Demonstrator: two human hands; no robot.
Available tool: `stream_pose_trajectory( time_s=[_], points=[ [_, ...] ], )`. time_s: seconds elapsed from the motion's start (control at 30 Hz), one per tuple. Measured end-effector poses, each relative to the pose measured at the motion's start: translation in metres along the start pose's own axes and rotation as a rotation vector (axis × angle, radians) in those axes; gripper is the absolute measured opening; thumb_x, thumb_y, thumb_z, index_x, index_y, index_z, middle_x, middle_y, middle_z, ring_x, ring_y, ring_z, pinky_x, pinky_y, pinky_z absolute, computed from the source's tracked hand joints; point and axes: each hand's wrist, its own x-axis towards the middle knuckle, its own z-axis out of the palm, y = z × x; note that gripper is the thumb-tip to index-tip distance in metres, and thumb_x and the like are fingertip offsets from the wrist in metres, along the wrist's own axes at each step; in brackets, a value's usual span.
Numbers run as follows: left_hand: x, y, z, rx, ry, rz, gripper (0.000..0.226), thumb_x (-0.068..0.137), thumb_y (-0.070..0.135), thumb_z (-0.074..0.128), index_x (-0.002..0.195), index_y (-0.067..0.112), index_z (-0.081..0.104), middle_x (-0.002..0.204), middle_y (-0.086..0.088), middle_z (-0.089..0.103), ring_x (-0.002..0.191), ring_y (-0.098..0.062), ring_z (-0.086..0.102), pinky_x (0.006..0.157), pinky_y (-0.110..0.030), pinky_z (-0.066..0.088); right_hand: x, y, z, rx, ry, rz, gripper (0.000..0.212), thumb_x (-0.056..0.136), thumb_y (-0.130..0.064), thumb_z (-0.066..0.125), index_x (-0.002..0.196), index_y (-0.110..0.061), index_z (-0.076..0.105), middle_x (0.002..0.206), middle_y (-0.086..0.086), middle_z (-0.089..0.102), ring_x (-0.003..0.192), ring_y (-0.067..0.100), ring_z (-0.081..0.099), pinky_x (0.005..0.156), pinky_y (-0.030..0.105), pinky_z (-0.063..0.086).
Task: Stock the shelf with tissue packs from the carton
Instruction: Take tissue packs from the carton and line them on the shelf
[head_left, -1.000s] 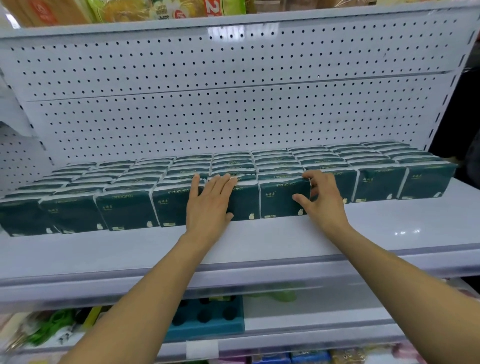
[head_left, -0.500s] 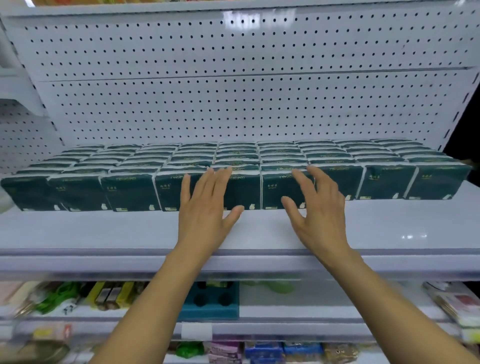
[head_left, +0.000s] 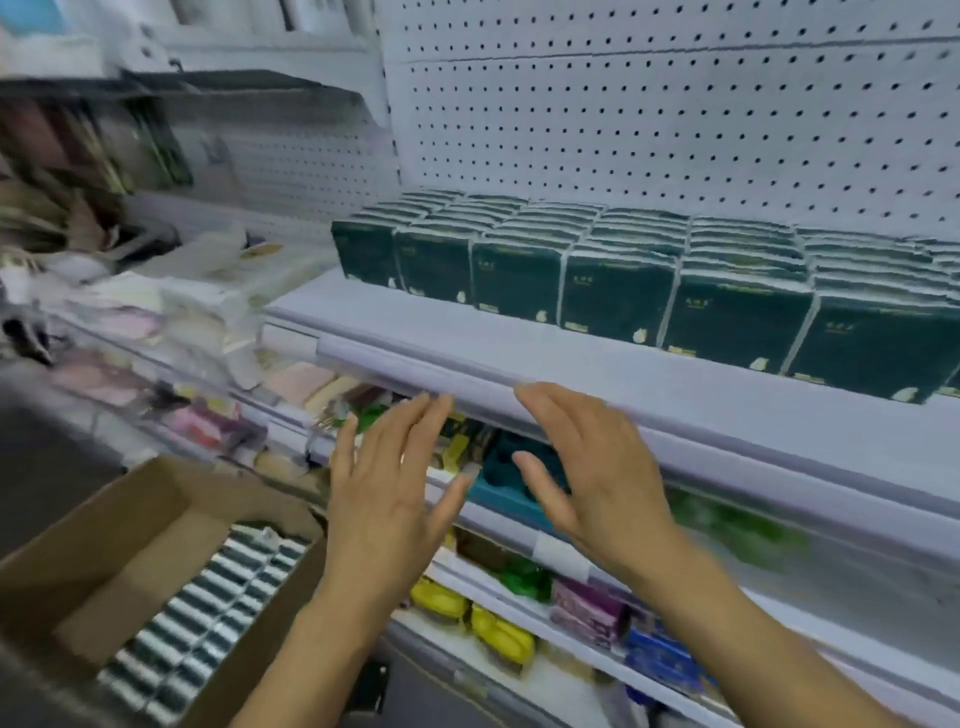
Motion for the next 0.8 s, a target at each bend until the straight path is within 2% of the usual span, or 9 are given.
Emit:
stream_pose_trajectory(
  time_s=[0.13, 0.23, 0.37, 0.47, 0.53, 0.6, 0.67, 0.8],
  points=[
    [-0.04, -0.071, -0.02, 0.144, -0.105, -0.166, 0.061, 0.092, 0.052, 0.051, 0.146, 0.023, 0.045, 0.143, -0.003, 0.051, 0.131, -0.025, 0.046, 0.114, -0.056, 0.028, 0.02, -0.059, 0.065, 0.049, -0.122, -0.04, 0.048, 0.094, -0.038, 0.052, 0.137, -0.016, 0.052, 0.133, 0.009, 0.057, 0.112, 0.03, 0.058, 0.083, 0.042, 0.05],
    [-0.065, -0.128, -0.035, 0.233, -0.176, -0.264, 0.061, 0.092, 0.055, 0.046, 0.143, 0.022, 0.049, 0.14, -0.004, 0.054, 0.128, -0.026, 0.05, 0.114, -0.055, 0.027, 0.037, -0.107, 0.115, 0.032, -0.227, -0.015, 0.048, 0.092, -0.043, 0.045, 0.133, -0.019, 0.054, 0.134, 0.009, 0.056, 0.114, 0.032, 0.058, 0.085, 0.045, 0.049],
    [-0.092, -0.207, -0.05, 0.263, -0.269, -0.367, 0.066, 0.086, 0.048, 0.068, 0.144, 0.025, 0.046, 0.141, -0.002, 0.053, 0.129, -0.025, 0.051, 0.112, -0.053, 0.032, 0.058, -0.165, 0.18, 0.003, -0.324, -0.029, 0.049, 0.092, -0.045, 0.044, 0.136, -0.023, 0.049, 0.135, 0.006, 0.054, 0.116, 0.029, 0.054, 0.087, 0.043, 0.047],
    [-0.108, -0.262, -0.056, 0.286, -0.332, -0.406, 0.069, 0.085, 0.048, 0.07, 0.144, 0.022, 0.047, 0.14, -0.005, 0.054, 0.125, -0.027, 0.054, 0.106, -0.048, 0.038, 0.073, -0.203, 0.227, 0.024, -0.36, -0.052, 0.049, 0.091, -0.041, 0.054, 0.135, -0.021, 0.052, 0.136, 0.008, 0.053, 0.118, 0.03, 0.054, 0.086, 0.044, 0.047],
    [-0.118, -0.295, -0.059, 0.296, -0.361, -0.436, 0.069, 0.086, 0.048, 0.069, 0.145, 0.02, 0.046, 0.14, -0.006, 0.054, 0.124, -0.029, 0.055, 0.105, -0.048, 0.04, 0.08, -0.224, 0.256, 0.013, -0.402, -0.075, 0.05, 0.091, -0.041, 0.047, 0.135, -0.019, 0.053, 0.136, 0.008, 0.053, 0.119, 0.031, 0.053, 0.086, 0.045, 0.047],
    [-0.129, -0.323, -0.059, 0.288, -0.389, -0.474, 0.069, 0.088, 0.048, 0.066, 0.147, 0.021, 0.043, 0.144, -0.004, 0.051, 0.128, -0.028, 0.052, 0.107, -0.049, 0.037, 0.085, -0.24, 0.283, 0.006, -0.456, -0.098, 0.053, 0.092, -0.043, 0.039, 0.138, -0.019, 0.051, 0.136, 0.009, 0.053, 0.12, 0.031, 0.053, 0.088, 0.046, 0.046],
    [-0.139, -0.348, -0.059, 0.283, -0.43, -0.515, 0.068, 0.091, 0.05, 0.06, 0.15, 0.023, 0.038, 0.146, -0.002, 0.048, 0.131, -0.027, 0.048, 0.111, -0.05, 0.034, 0.087, -0.253, 0.308, 0.02, -0.477, -0.097, 0.053, 0.09, -0.042, 0.038, 0.133, -0.018, 0.055, 0.132, 0.01, 0.057, 0.116, 0.032, 0.057, 0.085, 0.045, 0.048],
    [-0.161, -0.39, -0.051, 0.255, -0.496, -0.656, 0.067, 0.094, 0.053, 0.052, 0.152, 0.026, 0.031, 0.149, 0.001, 0.042, 0.136, -0.022, 0.04, 0.118, -0.047, 0.025, 0.085, -0.27, 0.356, 0.069, -0.488, -0.092, 0.044, 0.087, -0.036, 0.054, 0.126, -0.016, 0.056, 0.12, 0.009, 0.063, 0.104, 0.029, 0.063, 0.078, 0.042, 0.051]
  ],
)
